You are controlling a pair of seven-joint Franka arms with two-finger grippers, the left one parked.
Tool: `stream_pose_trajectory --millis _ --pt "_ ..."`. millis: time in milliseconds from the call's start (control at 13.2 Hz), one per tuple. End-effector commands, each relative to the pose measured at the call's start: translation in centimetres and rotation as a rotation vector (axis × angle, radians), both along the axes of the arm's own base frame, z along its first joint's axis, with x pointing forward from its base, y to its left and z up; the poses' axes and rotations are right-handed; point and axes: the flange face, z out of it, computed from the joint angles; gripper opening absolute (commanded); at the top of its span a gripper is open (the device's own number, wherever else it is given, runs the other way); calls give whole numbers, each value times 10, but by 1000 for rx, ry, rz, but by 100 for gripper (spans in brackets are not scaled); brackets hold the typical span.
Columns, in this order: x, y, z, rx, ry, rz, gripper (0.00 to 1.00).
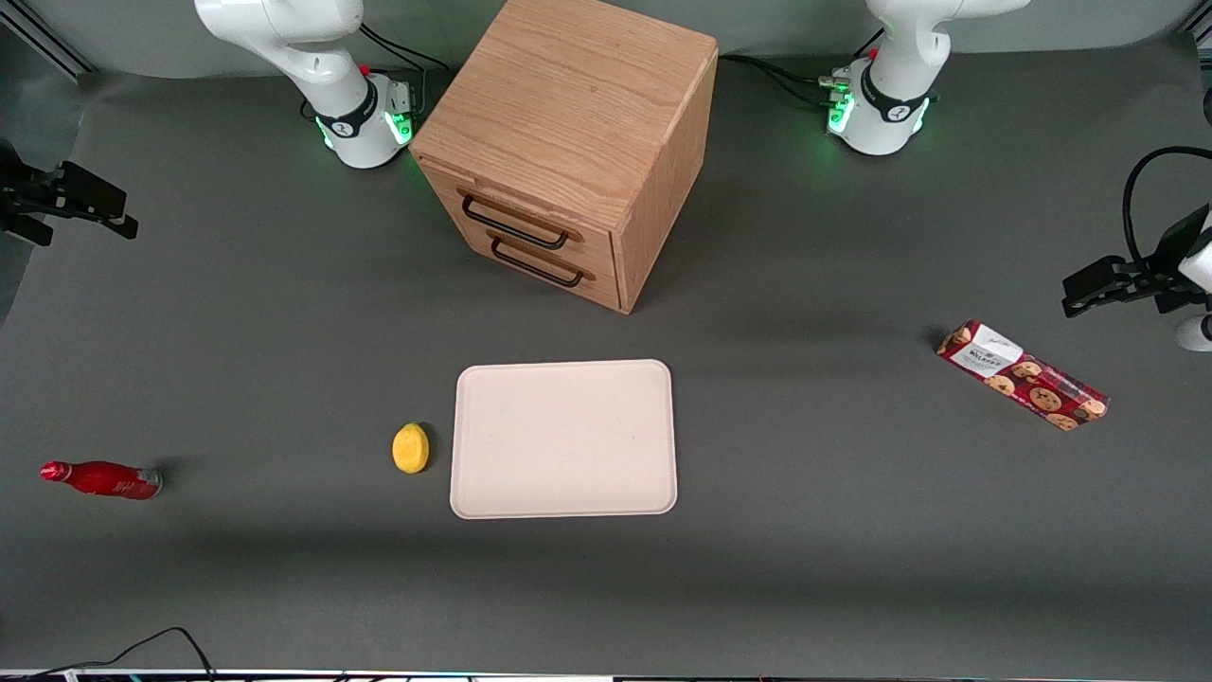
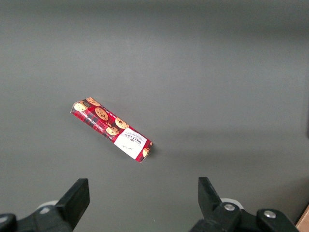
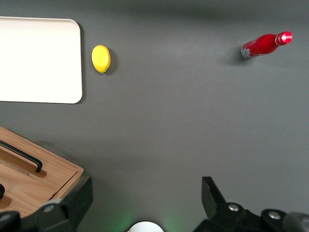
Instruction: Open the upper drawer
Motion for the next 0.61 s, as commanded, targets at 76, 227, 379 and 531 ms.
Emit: stream_pose_trajectory --millis 76,227,379,531 --pt "-2 -4 2 -12 11 -2 100" --pt "1 -7 -2 -11 19 -4 100" --pt "1 -11 -4 -9 22 -1 100" --pt "1 -11 -4 -9 23 -1 100"
